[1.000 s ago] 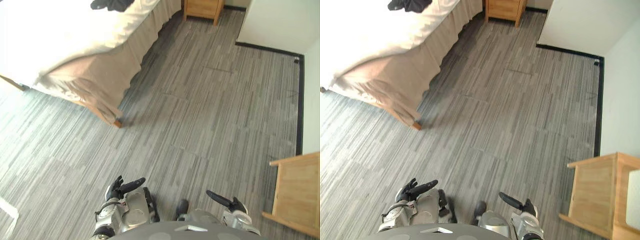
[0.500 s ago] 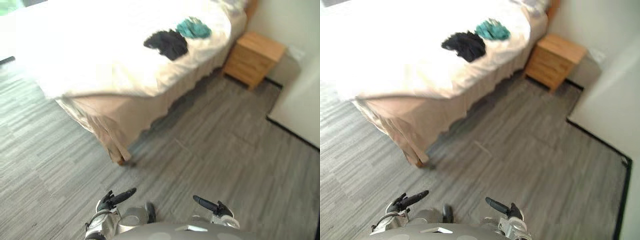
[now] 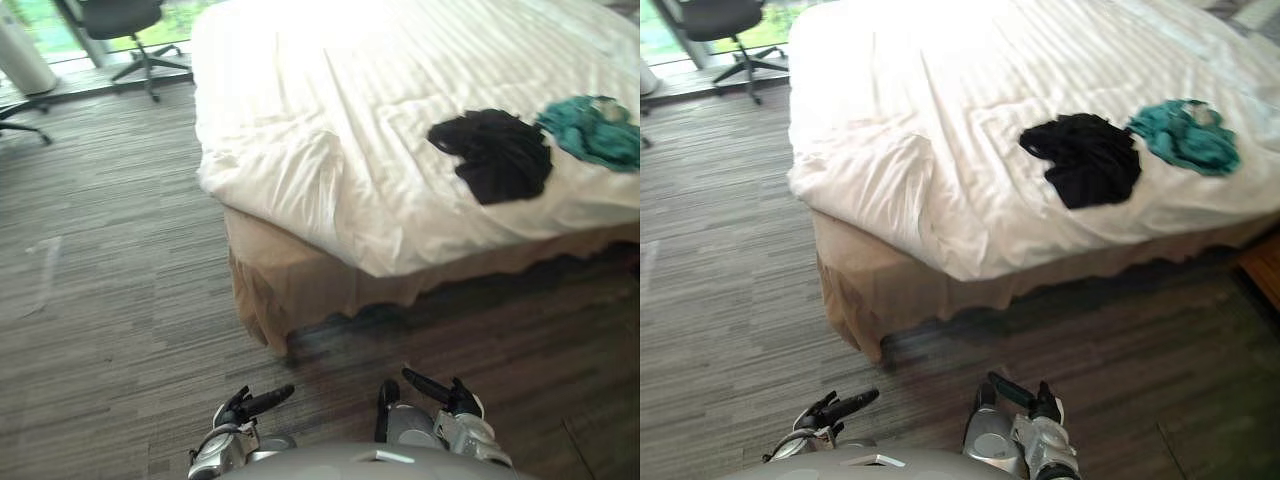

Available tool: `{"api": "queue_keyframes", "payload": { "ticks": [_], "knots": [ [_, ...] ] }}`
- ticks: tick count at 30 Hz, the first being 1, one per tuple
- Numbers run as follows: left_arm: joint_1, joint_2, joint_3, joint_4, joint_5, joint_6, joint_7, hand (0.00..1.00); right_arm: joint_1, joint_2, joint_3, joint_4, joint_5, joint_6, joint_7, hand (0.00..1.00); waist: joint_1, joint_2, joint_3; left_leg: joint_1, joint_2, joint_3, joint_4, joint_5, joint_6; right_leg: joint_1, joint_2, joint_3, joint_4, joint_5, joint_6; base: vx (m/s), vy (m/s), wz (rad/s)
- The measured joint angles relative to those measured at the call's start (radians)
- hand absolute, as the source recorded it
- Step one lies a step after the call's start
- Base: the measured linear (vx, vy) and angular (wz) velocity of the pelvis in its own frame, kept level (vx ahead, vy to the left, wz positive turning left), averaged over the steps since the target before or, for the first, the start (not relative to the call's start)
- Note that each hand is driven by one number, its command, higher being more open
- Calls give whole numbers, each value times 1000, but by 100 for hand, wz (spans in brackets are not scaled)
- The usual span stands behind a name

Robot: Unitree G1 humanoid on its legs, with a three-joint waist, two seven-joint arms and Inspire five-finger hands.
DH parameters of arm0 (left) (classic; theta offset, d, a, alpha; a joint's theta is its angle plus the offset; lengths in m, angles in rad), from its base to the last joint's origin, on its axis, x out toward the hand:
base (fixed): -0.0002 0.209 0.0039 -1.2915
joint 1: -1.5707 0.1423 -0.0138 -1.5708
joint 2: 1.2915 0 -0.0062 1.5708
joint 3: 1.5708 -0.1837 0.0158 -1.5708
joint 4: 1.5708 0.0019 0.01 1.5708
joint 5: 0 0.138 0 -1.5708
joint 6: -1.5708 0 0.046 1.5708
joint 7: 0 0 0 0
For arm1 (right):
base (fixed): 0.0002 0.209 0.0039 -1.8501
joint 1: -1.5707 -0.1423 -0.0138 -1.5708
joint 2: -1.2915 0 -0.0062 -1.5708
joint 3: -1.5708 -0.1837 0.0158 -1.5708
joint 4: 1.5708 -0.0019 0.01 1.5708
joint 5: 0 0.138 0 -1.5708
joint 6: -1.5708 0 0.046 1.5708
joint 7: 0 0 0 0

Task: Tidy up the quilt and then pick up the clothes from the bed and put them into the laundry hamper

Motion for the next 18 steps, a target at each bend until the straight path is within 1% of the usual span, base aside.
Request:
{"api": "queue_keyframes", "payload": {
  "ticks": [1, 2, 3, 4, 5, 6, 7, 8, 9, 10, 11, 13, 16, 18],
  "knots": [
    [0, 0, 2, -2, -14, -7, 2, 100, 0, -5, 4, 7, -1, 1, 0, 100, 5, 2, 2, -31, 15, 61, 43, -7, -9, 38, -1, -19, -24, -4, -6, 371, -297, 29],
    [1, 0, 2, -3, -21, -10, 2, 100, 1, -10, 6, 18, -2, 1, -2, 100, 6, 1, 3, -59, 30, 170, 41, -9, -8, 82, -8, -34, -56, -4, -7, 428, -288, 25],
    [1, 1, 6, -6, -21, -13, 2, 100, 2, -13, 5, 19, -3, 4, -2, 100, 5, -2, 5, -69, 29, 269, -22, -16, 4, 113, -24, -41, -80, -4, -7, 335, -172, 17],
    [1, 1, 6, -6, -21, -14, 1, 100, 2, -14, 3, 19, -5, 5, -2, 100, 4, -3, 6, -74, 23, 310, -72, -17, 8, 124, -35, -43, -85, -4, -7, 294, -64, 12],
    [2, 1, 15, -5, -20, -13, 3, 100, 4, -13, -6, 19, -8, 7, -2, 100, -4, -5, 7, -75, 5, 355, -189, -11, 12, 144, -54, -51, -93, -4, -7, 266, 23, 18],
    [3, 1, 22, -5, -21, -12, 5, 100, 9, -12, -22, 19, -8, 9, -2, 100, -15, -7, 8, -74, -18, 372, -326, 35, 22, 164, -71, -68, -94, -5, -4, 263, 57, 25],
    [4, 1, 26, -5, -21, -12, 5, 100, 13, -12, -33, 18, -8, 9, -2, 100, -20, -6, 8, -73, -28, 375, -400, 83, 31, 176, -77, -80, -94, -6, 2, 267, 115, 29],
    [9, -3, 28, -5, -26, -11, 4, 100, 26, -13, -48, 17, -8, 9, -1, 100, -22, 0, 4, -71, -35, 384, -493, 200, 41, 194, -77, -98, -95, -13, 28, 311, 152, 23],
    [12, 8, 50, -6, -65, -11, 4, 100, 36, 4, -57, 18, -8, 10, -1, 100, -16, -34, -3, -54, -66, 390, -524, 286, 63, 217, -100, -99, -100, -44, 74, 297, 148, 21],
    [17, 17, 51, -7, -74, -13, 4, 100, 42, 17, -58, 16, -8, 10, -1, 100, -17, -48, -12, -51, -75, 387, -542, 287, 64, 214, -106, -99, -100, -42, 75, 265, 145, 20],
    [21, 33, 59, -6, -113, -25, 7, 100, 45, 39, -64, 17, -6, 9, 1, 100, -17, -83, -19, -35, -96, 386, -588, 297, 68, 212, -119, -97, -99, -41, 76, 156, 88, 15],
    [31, 50, 69, 8, -187, -24, 12, 100, 44, 64, -75, 17, -6, 9, 2, 100, -14, -115, -23, 11, -115, 385, -647, 307, 68, 235, -126, -98, -98, -35, 84, 180, 69, 8],
    [59, 50, 78, 13, -259, -24, 25, 100, 45, 69, -79, 18, -7, 9, -1, 100, -13, -118, -26, 76, -123, 377, -699, 318, 64, 275, -119, -98, -92, -29, 84, 140, 19, 8],
    [63, 49, 77, 16, -270, -26, 33, 100, 44, 69, -71, 18, -7, 9, -1, 100, -11, -112, -28, 85, -115, 370, -699, 319, 63, 288, -110, -99, -91, -29, 84, 66, -51, 10]
  ]
}}
